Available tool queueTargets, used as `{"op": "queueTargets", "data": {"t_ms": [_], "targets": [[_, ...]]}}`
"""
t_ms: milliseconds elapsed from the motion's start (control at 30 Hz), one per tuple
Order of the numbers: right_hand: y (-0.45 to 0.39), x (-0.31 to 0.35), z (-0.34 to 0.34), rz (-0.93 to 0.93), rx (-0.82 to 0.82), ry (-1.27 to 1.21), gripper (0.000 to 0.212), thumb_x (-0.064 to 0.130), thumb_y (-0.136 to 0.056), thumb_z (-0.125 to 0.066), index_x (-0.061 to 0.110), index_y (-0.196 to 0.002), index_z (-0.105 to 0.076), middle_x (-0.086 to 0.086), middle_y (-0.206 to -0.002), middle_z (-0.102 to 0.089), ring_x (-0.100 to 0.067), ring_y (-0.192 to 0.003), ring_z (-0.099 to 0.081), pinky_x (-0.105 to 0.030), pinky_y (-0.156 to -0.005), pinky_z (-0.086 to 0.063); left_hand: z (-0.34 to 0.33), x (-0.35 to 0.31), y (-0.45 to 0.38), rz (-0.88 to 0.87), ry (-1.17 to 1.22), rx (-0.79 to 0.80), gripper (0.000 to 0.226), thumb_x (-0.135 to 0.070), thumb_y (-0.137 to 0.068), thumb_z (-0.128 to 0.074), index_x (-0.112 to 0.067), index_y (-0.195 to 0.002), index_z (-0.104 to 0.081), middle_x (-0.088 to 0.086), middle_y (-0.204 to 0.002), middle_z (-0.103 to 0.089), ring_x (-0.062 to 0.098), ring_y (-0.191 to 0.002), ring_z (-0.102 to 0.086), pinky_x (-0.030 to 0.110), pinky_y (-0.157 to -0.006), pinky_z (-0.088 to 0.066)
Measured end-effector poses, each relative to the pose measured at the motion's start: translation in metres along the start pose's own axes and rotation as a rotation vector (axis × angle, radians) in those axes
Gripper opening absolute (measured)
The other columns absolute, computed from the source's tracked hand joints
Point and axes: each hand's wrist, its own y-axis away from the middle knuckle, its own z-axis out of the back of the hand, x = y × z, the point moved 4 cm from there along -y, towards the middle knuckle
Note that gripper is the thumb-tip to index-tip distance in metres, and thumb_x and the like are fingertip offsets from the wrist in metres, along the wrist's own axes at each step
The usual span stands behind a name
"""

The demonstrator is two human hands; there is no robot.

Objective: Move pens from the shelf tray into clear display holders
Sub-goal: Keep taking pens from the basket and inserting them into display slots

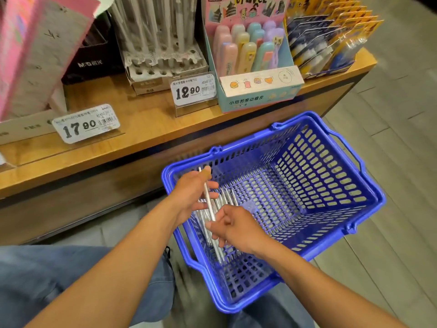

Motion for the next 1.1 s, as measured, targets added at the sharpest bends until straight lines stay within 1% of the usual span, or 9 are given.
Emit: {"op": "queueTargets", "data": {"t_ms": [167, 267, 367, 467, 600, 700, 800, 900, 1100], "targets": [[-0.029, -0.011, 0.014, -0.041, 0.2, 0.0, 0.02, 0.031, -0.083, -0.076, 0.018, -0.089, -0.063, -0.003, -0.08, -0.072, -0.016, -0.061, -0.066, -0.025, -0.056, -0.049, 0.006, 0.005, -0.008, -0.024, 0.113, -0.131, 0.025, -0.028, -0.106, -0.044, -0.012, -0.091, -0.056, 0.001, -0.065, -0.056, 0.01, -0.045, -0.052, 0.025, -0.047, -0.047], [-0.07, -0.05, 0.051, -0.256, 0.046, -0.027, 0.012, 0.018, -0.093, -0.064, 0.009, -0.102, -0.062, -0.009, -0.092, -0.069, -0.014, -0.069, -0.065, -0.027, -0.061, -0.05, 0.01, 0.006, -0.013, -0.02, 0.194, -0.158, 0.028, -0.028, -0.107, -0.042, -0.013, -0.085, -0.054, 0.001, -0.062, -0.049, 0.01, -0.044, -0.04, 0.024, -0.041, -0.04], [-0.101, -0.095, 0.071, -0.456, -0.161, 0.455, 0.016, 0.007, -0.097, -0.048, 0.005, -0.082, -0.051, -0.008, -0.076, -0.048, -0.019, -0.066, -0.052, -0.037, -0.068, -0.048, 0.011, 0.003, -0.014, -0.008, 0.238, -0.166, 0.028, -0.025, -0.107, -0.041, -0.012, -0.085, -0.054, 0.001, -0.063, -0.048, 0.011, -0.045, -0.037, 0.023, -0.039, -0.037], [-0.113, -0.119, 0.062, -0.529, -0.188, 0.678, 0.011, 0.007, -0.094, -0.052, 0.002, -0.104, -0.054, -0.008, -0.08, -0.053, -0.024, -0.071, -0.054, -0.033, -0.061, -0.046, 0.012, 0.003, -0.015, 0.001, 0.244, -0.166, 0.027, -0.026, -0.107, -0.041, -0.011, -0.089, -0.055, 0.001, -0.064, -0.05, 0.011, -0.047, -0.038, 0.023, -0.04, -0.037], [-0.122, -0.134, 0.051, -0.538, -0.247, 0.709, 0.027, 0.012, -0.095, -0.049, 0.0, -0.116, -0.06, -0.02, -0.113, -0.063, -0.036, -0.106, -0.061, -0.038, -0.089, -0.047, 0.016, 0.007, -0.018, 0.017, 0.258, -0.165, 0.027, -0.028, -0.107, -0.042, -0.011, -0.093, -0.057, 0.002, -0.068, -0.054, 0.011, -0.05, -0.04, 0.024, -0.044, -0.038], [-0.125, -0.135, 0.052, -0.588, -0.173, 0.755, 0.026, 0.017, -0.098, -0.049, 0.001, -0.118, -0.058, -0.015, -0.119, -0.064, -0.028, -0.102, -0.063, -0.032, -0.114, -0.033, 0.016, 0.007, -0.02, 0.015, 0.249, -0.17, 0.027, -0.028, -0.107, -0.042, -0.011, -0.094, -0.058, 0.002, -0.07, -0.056, 0.011, -0.053, -0.041, 0.025, -0.047, -0.037], [-0.122, -0.133, 0.054, -0.603, -0.102, 0.698, 0.034, 0.018, -0.1, -0.048, 0.0, -0.128, -0.05, -0.017, -0.121, -0.061, -0.028, -0.089, -0.062, -0.033, -0.094, -0.047, 0.015, 0.006, -0.019, 0.016, 0.244, -0.177, 0.026, -0.029, -0.106, -0.043, -0.011, -0.097, -0.059, 0.003, -0.072, -0.057, 0.011, -0.054, -0.042, 0.024, -0.047, -0.038], [-0.116, -0.114, 0.059, -0.57, -0.138, 0.504, 0.014, 0.009, -0.096, -0.051, 0.007, -0.083, -0.053, -0.009, -0.076, -0.054, -0.019, -0.058, -0.049, -0.031, -0.06, -0.044, 0.014, 0.005, -0.019, 0.011, 0.255, -0.178, 0.023, -0.029, -0.105, -0.045, -0.01, -0.102, -0.058, 0.004, -0.074, -0.057, 0.012, -0.055, -0.043, 0.025, -0.049, -0.038], [-0.065, -0.023, 0.058, -0.168, -0.154, 0.004, 0.01, 0.013, -0.088, -0.066, 0.011, -0.086, -0.056, -0.002, -0.071, -0.058, -0.013, -0.06, -0.055, -0.028, -0.059, -0.047, 0.01, 0.004, -0.022, -0.016, 0.251, -0.171, 0.012, -0.027, -0.099, -0.059, -0.015, -0.097, -0.057, 0.005, -0.082, -0.059, 0.012, -0.06, -0.047, 0.026, -0.054, -0.038]]}}
